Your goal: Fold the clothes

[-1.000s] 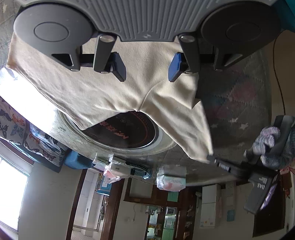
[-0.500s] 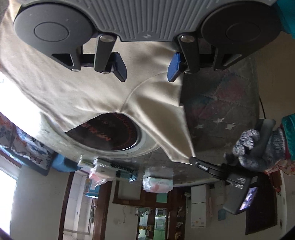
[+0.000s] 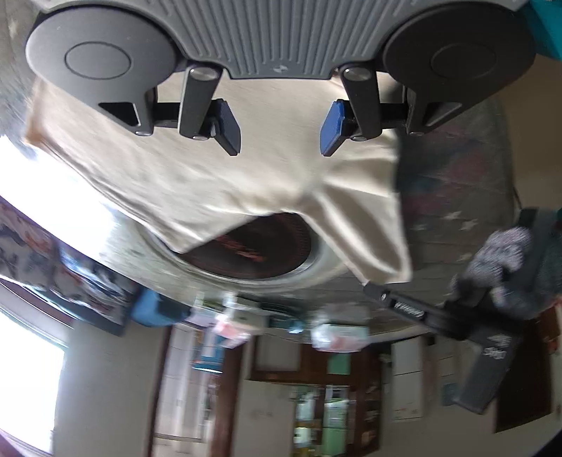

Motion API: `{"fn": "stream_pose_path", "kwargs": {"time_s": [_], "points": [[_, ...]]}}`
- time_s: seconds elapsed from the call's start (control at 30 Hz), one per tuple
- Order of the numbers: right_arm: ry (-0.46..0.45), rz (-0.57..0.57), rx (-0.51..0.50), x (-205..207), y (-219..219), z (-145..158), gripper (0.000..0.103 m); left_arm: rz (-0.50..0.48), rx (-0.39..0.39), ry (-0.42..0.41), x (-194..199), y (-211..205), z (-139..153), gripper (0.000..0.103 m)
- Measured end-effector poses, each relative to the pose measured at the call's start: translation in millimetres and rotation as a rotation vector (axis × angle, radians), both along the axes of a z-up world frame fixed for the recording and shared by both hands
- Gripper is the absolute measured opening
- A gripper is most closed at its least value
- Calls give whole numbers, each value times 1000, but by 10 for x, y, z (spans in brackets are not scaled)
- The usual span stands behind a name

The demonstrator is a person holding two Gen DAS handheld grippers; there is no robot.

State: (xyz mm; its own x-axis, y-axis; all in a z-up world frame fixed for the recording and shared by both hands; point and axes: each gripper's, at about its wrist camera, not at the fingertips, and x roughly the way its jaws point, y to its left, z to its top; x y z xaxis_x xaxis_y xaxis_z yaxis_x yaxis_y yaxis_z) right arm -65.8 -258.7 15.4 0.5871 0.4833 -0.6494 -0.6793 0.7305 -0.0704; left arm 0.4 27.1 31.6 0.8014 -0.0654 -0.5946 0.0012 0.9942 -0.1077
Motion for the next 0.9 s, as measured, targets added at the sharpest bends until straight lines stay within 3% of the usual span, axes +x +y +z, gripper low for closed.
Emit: {"fn": "stream_pose_path", "kwargs": {"time_s": [0.17, 0.33, 0.53, 0.9], "points": [[21, -99, 15, 105, -267, -33, 51, -175, -64, 16, 224, -546, -57, 11], [34, -132, 15, 130, -425, -98, 51, -271, -120, 77, 467, -862, -218, 10], [47, -153, 29, 146, -531, -166, 52, -255, -99, 135, 631, -896, -401, 7], [72, -217, 57, 207, -787, -235, 53, -250, -68, 130, 889, -968, -351, 7]]}}
